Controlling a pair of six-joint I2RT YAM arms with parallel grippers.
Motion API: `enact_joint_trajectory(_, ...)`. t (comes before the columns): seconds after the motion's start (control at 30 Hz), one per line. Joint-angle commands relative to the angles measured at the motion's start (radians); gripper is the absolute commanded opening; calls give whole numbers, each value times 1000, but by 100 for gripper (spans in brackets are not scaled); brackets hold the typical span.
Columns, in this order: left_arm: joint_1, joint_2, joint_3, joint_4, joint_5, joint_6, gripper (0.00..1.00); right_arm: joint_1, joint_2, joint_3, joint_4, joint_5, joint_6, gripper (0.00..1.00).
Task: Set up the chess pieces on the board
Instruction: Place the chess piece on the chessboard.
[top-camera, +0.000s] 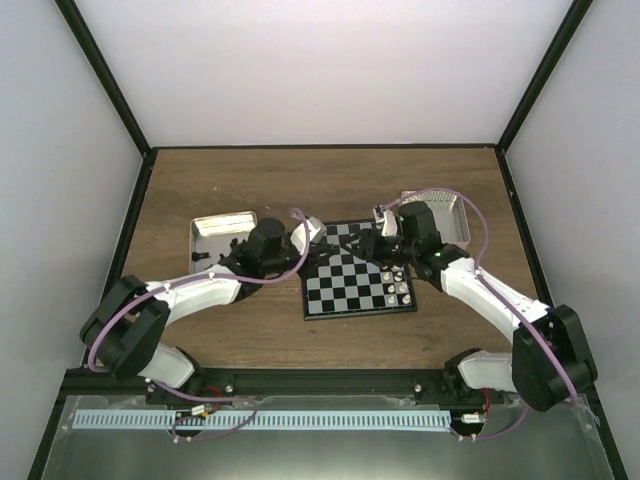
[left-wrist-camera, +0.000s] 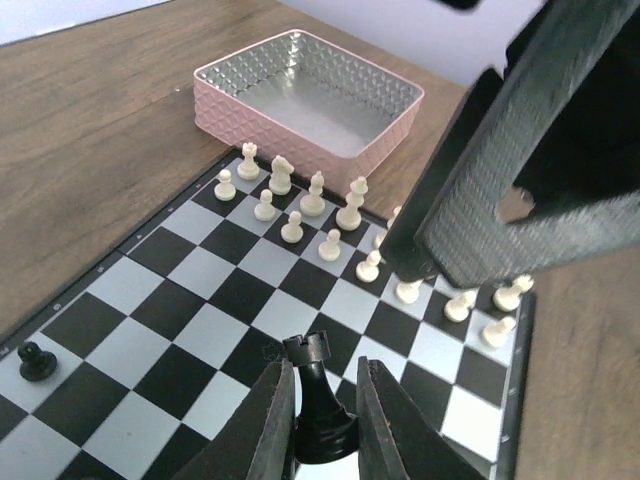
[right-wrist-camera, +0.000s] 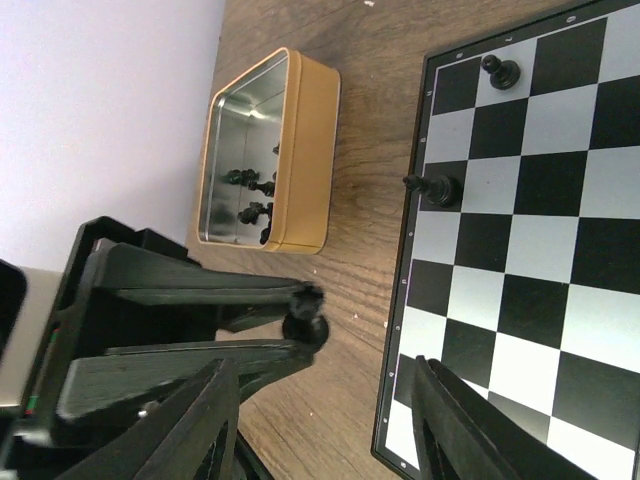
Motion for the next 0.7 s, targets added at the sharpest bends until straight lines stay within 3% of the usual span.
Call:
enact_joint_trajectory(0.0, -3, 41, -27, 161, 24, 238, 13, 6, -14, 36, -18, -41, -40, 49)
enact_joint_trajectory(0.17, -3, 70, -55, 285, 59, 314, 11, 6, 35, 59, -25, -69, -60, 48)
enact_joint_trajectory(0.33, -18, 87, -49, 265, 74, 397, 12, 6, 74, 81, -33, -80, -79, 46)
enact_joint_trajectory(0.67, -21, 81, -73, 332, 97, 491, 11, 6, 102, 91, -10, -104, -72, 29)
